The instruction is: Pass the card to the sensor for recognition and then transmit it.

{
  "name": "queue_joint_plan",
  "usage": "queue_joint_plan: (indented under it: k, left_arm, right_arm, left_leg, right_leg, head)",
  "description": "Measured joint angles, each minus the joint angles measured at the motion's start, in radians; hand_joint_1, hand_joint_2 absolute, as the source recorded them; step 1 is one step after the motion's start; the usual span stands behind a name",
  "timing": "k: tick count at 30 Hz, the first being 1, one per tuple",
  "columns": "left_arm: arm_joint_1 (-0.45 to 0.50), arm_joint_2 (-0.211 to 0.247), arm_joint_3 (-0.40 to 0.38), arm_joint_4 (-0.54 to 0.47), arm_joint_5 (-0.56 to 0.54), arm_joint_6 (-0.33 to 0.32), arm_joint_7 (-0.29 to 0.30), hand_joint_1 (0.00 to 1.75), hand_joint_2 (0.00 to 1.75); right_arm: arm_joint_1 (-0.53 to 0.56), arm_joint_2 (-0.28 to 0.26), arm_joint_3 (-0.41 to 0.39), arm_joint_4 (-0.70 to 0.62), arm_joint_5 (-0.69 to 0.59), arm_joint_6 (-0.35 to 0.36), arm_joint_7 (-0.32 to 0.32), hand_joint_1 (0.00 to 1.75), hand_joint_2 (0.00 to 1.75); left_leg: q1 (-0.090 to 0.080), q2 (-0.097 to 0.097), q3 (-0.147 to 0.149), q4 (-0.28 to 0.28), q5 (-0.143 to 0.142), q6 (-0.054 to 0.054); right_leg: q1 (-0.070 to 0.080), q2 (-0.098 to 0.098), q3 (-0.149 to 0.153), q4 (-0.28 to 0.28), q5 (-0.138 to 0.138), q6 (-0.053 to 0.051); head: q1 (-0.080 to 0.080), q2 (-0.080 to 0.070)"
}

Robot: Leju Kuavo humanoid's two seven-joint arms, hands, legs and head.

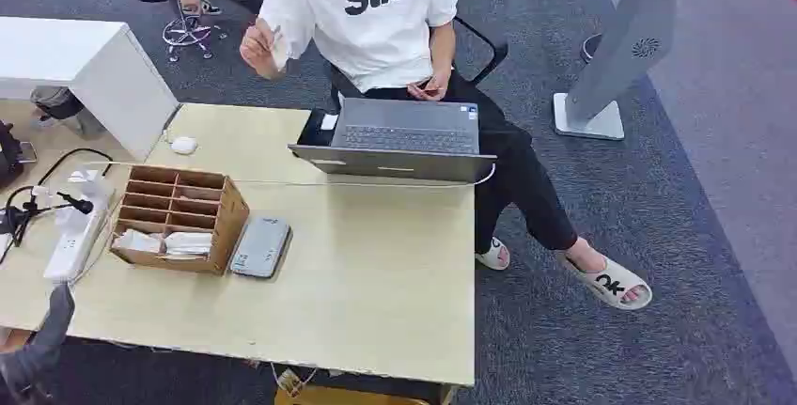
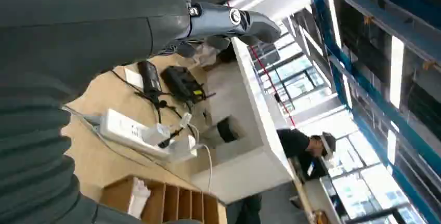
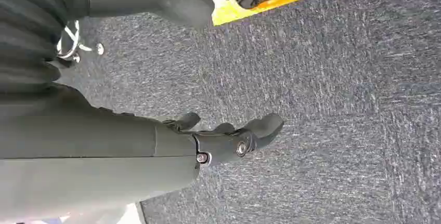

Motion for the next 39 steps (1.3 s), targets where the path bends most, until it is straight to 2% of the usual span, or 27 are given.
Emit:
queue_joint_plan:
  k: [5, 13, 22, 30, 31, 34, 39]
  left_arm:
    - [-0.063, 0.095, -0.067, 0.037, -0.080, -0.031, 0.097, 0.00, 1.75]
    - [-0.195, 0.209, -0.162, 0.152, -0.224, -0.060, 0.232, 0.00, 1.75]
    - [-0.358, 0.304, -0.310, 0.274, -0.407, -0.080, 0.371, 0.00, 1.75]
    - [-0.457, 0.371, -0.452, 0.348, -0.596, -0.074, 0.473, 0.00, 1.75]
    - [-0.466, 0.379, -0.473, 0.357, -0.621, -0.071, 0.486, 1.75, 1.75]
    - [-0.475, 0.405, -0.518, 0.367, -0.685, -0.069, 0.513, 1.75, 1.75]
    - [-0.473, 0.431, -0.548, 0.377, -0.694, -0.073, 0.515, 1.75, 1.75]
  right_arm:
    - [-0.003, -0.001, 0.000, 0.003, 0.009, 0.004, 0.008, 0.00, 1.75]
    - [-0.010, -0.005, 0.001, 0.011, 0.029, 0.016, 0.016, 0.00, 1.75]
    - [-0.014, -0.010, 0.016, 0.021, 0.062, 0.026, 0.028, 0.00, 1.75]
    - [-0.016, -0.019, 0.037, 0.027, 0.091, 0.036, 0.044, 0.00, 1.75]
    - [-0.016, -0.020, 0.040, 0.029, 0.095, 0.037, 0.046, 0.00, 1.75]
    - [-0.017, -0.022, 0.047, 0.031, 0.108, 0.044, 0.048, 0.00, 1.75]
    - [-0.017, -0.024, 0.059, 0.035, 0.116, 0.053, 0.047, 0.00, 1.75]
  left_leg:
    - [0.000, 0.000, 0.000, 0.000, 0.000, 0.000]
    - [0.000, 0.002, 0.000, 0.000, 0.001, 0.001]
    - [0.000, 0.002, -0.001, 0.000, 0.002, 0.000]
    - [0.000, 0.003, -0.001, 0.000, 0.002, 0.000]
    - [0.000, 0.003, -0.001, 0.000, 0.002, 0.000]
    - [0.000, 0.003, -0.001, 0.000, 0.002, 0.000]
    - [0.000, 0.003, -0.001, 0.000, 0.002, 0.000]
  right_leg:
    - [0.000, 0.000, 0.000, 0.000, 0.000, 0.000]
    - [0.000, 0.002, 0.000, 0.000, 0.001, 0.000]
    - [0.000, 0.003, -0.001, 0.000, 0.003, 0.000]
    - [0.000, 0.004, -0.001, 0.000, 0.003, 0.000]
    - [0.000, 0.004, -0.001, 0.000, 0.003, 0.000]
    - [0.000, 0.004, -0.001, 0.000, 0.003, 0.000]
    - [0.000, 0.004, -0.002, 0.000, 0.003, 0.000]
  head:
    - [0.000, 0.000]
    - [0.000, 0.000]
    - [0.000, 0.000]
    - [0.000, 0.000]
    - [0.000, 0.000]
    - [0.000, 0.000]
    - [0.000, 0.000]
